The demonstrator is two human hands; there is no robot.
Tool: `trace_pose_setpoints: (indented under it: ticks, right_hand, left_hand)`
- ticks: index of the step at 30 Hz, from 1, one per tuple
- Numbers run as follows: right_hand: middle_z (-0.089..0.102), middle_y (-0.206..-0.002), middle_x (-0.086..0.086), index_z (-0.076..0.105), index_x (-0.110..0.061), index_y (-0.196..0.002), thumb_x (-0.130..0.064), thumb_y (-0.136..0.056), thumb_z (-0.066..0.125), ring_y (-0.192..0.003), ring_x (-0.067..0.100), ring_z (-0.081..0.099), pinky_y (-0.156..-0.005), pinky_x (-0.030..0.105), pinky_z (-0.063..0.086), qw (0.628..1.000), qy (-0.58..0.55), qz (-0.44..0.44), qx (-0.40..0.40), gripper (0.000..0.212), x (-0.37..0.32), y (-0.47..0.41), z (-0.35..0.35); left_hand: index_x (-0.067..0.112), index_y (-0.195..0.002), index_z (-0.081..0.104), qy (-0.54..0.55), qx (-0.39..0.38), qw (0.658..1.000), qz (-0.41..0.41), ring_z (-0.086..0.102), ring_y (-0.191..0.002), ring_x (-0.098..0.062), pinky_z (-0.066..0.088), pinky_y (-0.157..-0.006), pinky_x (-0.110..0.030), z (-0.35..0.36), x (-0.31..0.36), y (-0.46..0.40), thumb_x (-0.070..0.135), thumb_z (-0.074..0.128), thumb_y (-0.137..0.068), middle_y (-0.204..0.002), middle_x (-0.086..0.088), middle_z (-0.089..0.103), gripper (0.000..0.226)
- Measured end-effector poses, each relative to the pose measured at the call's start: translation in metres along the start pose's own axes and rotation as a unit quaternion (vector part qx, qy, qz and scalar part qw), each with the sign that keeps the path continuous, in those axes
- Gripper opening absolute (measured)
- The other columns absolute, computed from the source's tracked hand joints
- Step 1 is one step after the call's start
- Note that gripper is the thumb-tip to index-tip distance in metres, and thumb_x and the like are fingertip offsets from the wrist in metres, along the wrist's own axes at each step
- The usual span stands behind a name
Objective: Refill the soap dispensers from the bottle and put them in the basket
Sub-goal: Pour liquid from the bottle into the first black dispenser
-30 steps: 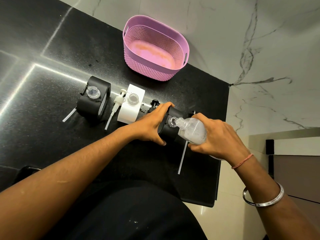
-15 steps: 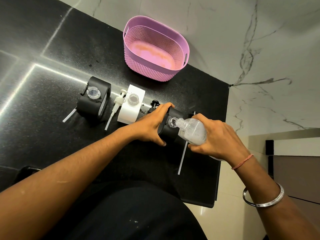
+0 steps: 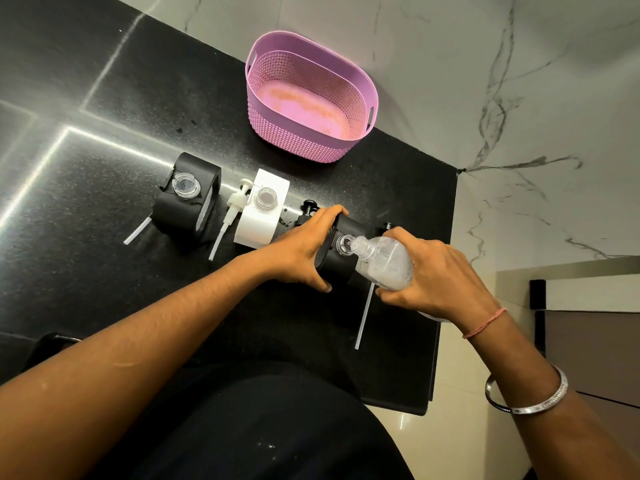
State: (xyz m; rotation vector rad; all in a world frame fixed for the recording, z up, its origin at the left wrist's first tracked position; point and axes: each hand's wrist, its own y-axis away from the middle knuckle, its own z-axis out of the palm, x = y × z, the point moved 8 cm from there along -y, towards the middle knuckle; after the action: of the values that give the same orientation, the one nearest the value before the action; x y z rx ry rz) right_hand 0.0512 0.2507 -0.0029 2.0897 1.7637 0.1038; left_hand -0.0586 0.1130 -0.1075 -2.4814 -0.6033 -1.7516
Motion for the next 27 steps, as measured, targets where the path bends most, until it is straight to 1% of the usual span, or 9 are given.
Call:
trace_pose_setpoints:
  ticks: [3,5,7,8,12,20,23,27]
  right_hand:
    - [0.058,-0.108,-0.014,0.041,-0.037,-0.136,-0.067,-0.070,0.081,-0.091,0.014,0.064,-0.076,0.032,0.060,1.000,-0.003,-0.001,-0.003,0.083,0.0000,0.0000,0.0008]
    - [0.061,-0.107,-0.012,0.039,-0.039,-0.134,-0.072,-0.067,0.074,-0.090,0.016,0.065,-0.075,0.037,0.062,1.000,-0.001,-0.002,0.001,0.082,-0.0006,-0.0001,-0.0001]
    - [0.063,-0.107,-0.010,0.038,-0.040,-0.133,-0.076,-0.065,0.068,-0.089,0.017,0.066,-0.075,0.040,0.062,1.000,0.004,-0.001,0.005,0.081,-0.0011,0.0002,-0.0010]
    - [0.063,-0.107,-0.010,0.038,-0.041,-0.132,-0.076,-0.066,0.068,-0.089,0.017,0.066,-0.075,0.040,0.062,1.000,0.004,-0.001,0.004,0.081,-0.0013,0.0004,-0.0011]
    - [0.065,-0.109,-0.008,0.038,-0.039,-0.133,-0.069,-0.069,0.078,-0.091,0.018,0.067,-0.076,0.039,0.063,1.000,-0.003,-0.004,0.004,0.081,-0.0010,0.0005,-0.0004]
    - [0.064,-0.110,-0.009,0.040,-0.039,-0.134,-0.069,-0.069,0.078,-0.091,0.017,0.066,-0.076,0.038,0.062,1.000,-0.001,-0.001,0.002,0.081,-0.0009,0.0005,0.0000]
    - [0.061,-0.110,-0.011,0.041,-0.038,-0.136,-0.066,-0.070,0.081,-0.092,0.015,0.065,-0.076,0.034,0.061,1.000,-0.003,0.004,-0.004,0.082,-0.0010,0.0005,0.0001]
    - [0.061,-0.103,-0.013,0.041,-0.039,-0.132,-0.066,-0.069,0.080,-0.087,0.017,0.065,-0.074,0.039,0.061,1.000,0.005,0.006,0.002,0.079,-0.0028,0.0003,-0.0017]
  left_hand:
    - [0.031,-0.155,0.019,-0.001,0.001,1.000,0.003,0.056,-0.124,-0.021,0.053,-0.106,-0.047,-0.0006,0.0010,0.0002,0.019,0.102,-0.060,-0.143,0.005,0.040,0.126]
    - [0.031,-0.155,0.019,-0.002,0.002,1.000,0.004,0.056,-0.123,-0.021,0.053,-0.105,-0.047,-0.0008,0.0012,-0.0001,0.019,0.102,-0.060,-0.142,0.005,0.040,0.126]
    - [0.031,-0.155,0.019,-0.003,0.002,1.000,0.003,0.056,-0.124,-0.021,0.053,-0.106,-0.047,-0.0007,0.0014,-0.0002,0.020,0.102,-0.060,-0.143,0.006,0.040,0.127]
    - [0.031,-0.155,0.018,-0.003,0.001,1.000,0.003,0.056,-0.125,-0.021,0.053,-0.107,-0.047,-0.0006,0.0012,-0.0002,0.020,0.102,-0.060,-0.143,0.006,0.039,0.128]
    - [0.031,-0.154,0.020,0.003,0.000,1.000,0.004,0.057,-0.123,-0.021,0.054,-0.105,-0.046,-0.0003,0.0004,-0.0004,0.018,0.102,-0.060,-0.141,0.005,0.042,0.126]
    - [0.031,-0.156,0.018,0.002,0.000,1.000,0.006,0.056,-0.125,-0.021,0.053,-0.106,-0.045,0.0001,-0.0003,-0.0013,0.019,0.102,-0.060,-0.143,0.006,0.040,0.128]
    - [0.032,-0.156,0.017,0.000,-0.001,1.000,0.005,0.055,-0.127,-0.021,0.053,-0.108,-0.046,0.0003,-0.0013,-0.0014,0.021,0.102,-0.060,-0.144,0.006,0.039,0.129]
    - [0.031,-0.157,0.017,-0.004,0.001,1.000,0.006,0.054,-0.128,-0.022,0.052,-0.108,-0.047,0.0009,-0.0025,-0.0017,0.024,0.102,-0.059,-0.144,0.008,0.037,0.131]
